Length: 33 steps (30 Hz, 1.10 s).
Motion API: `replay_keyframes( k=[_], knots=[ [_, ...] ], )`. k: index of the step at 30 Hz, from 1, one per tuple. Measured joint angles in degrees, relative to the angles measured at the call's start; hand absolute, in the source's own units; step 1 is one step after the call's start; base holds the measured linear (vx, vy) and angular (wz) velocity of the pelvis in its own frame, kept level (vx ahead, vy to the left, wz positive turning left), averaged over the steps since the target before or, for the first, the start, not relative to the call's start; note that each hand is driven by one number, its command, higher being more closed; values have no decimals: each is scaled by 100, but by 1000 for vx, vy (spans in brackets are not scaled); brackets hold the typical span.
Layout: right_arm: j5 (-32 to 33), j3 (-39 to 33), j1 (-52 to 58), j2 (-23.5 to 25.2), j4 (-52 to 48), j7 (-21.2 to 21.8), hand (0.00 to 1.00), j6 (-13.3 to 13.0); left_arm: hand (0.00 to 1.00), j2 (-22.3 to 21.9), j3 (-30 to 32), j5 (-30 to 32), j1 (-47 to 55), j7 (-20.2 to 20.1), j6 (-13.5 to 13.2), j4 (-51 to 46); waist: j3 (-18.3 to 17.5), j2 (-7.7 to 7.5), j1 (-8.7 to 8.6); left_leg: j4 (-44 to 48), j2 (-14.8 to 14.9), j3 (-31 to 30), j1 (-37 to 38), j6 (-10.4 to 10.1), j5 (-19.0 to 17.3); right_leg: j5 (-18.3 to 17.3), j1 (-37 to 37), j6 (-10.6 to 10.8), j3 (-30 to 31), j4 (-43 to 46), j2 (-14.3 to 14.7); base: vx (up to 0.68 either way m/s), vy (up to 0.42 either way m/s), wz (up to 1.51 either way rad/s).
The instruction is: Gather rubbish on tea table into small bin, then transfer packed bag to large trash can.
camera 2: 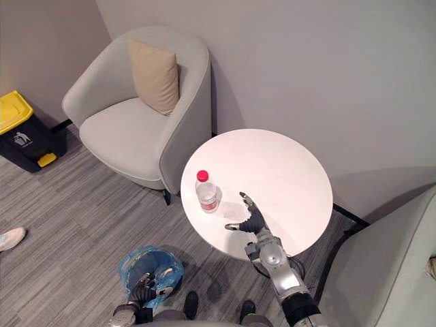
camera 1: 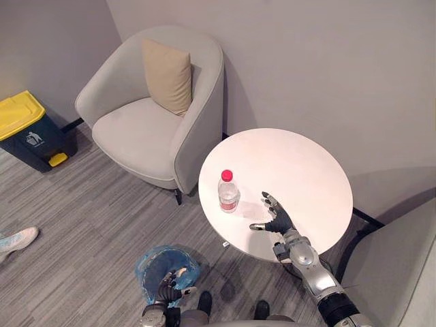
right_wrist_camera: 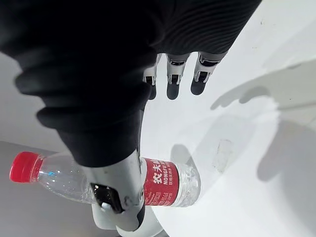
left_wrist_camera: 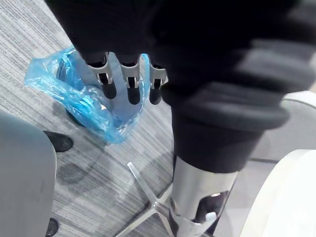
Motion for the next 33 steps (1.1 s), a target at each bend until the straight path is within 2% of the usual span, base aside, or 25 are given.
replay_keyframes(
  k=[9, 10, 14, 17, 21, 25, 29, 33],
  knots=[
    [115, 18, -792, -3, 434, -218, 0, 29, 0, 4, -2, -7, 0, -4, -2, -63, 20, 1, 60, -15, -13, -157, -243, -13, 78, 1, -130, -1, -218, -45, -1, -15, -8, 12],
    [124, 16, -952, -12, 535, -229, 0, 34, 0, 2, -5, -8, -14, -4, -8, -119, 76, 4, 143, -12, -13, -186, -268, -20, 83, 1, -133, -1, -249, -53, 2, -8, -15, 16],
    [223, 28, -1489, -5, 780, -250, 0, 38, 0, 2, -14, -16, -18, -2, -34, -265, 280, 38, 201, -16, -13, -242, -420, -27, 143, 8, -240, -10, -344, -46, 2, -38, -11, 15],
    [272, 24, -1826, -27, 1022, -369, 0, 50, 0, 2, -54, -18, -114, 6, -35, -297, 391, 76, 322, -12, -17, -255, -506, -32, 156, 11, -319, -13, -355, -31, -2, -22, -1, 1],
    [349, 39, -2277, -64, 1156, -459, 0, 84, 0, 2, -56, -43, -218, 13, -44, -305, 651, 127, 328, 8, -33, -312, -547, -35, 161, 10, -331, -12, -416, -15, -17, -20, -1, 7],
    [452, 154, -2601, -128, 1221, -471, 0, 123, 0, 2, -60, -60, -228, 19, -47, -361, 757, 170, 328, 83, -61, -393, -743, -43, 177, 9, -473, -12, -496, 21, -37, -23, 3, 10],
    [471, 206, -2949, -125, 1376, -477, 0, 130, 0, -2, -92, -68, -285, 35, -152, -504, 1019, 255, 460, 193, -97, -408, -804, -44, 176, 4, -510, -18, -509, 118, -74, -41, 14, 5],
    [499, 248, -3167, -100, 1429, -479, 0, 134, 0, 2, -105, -92, -365, 50, -162, -512, 1128, 272, 490, 246, -107, -489, -948, -58, 201, -31, -640, -52, -552, 235, -91, -69, 11, 12]
  ],
)
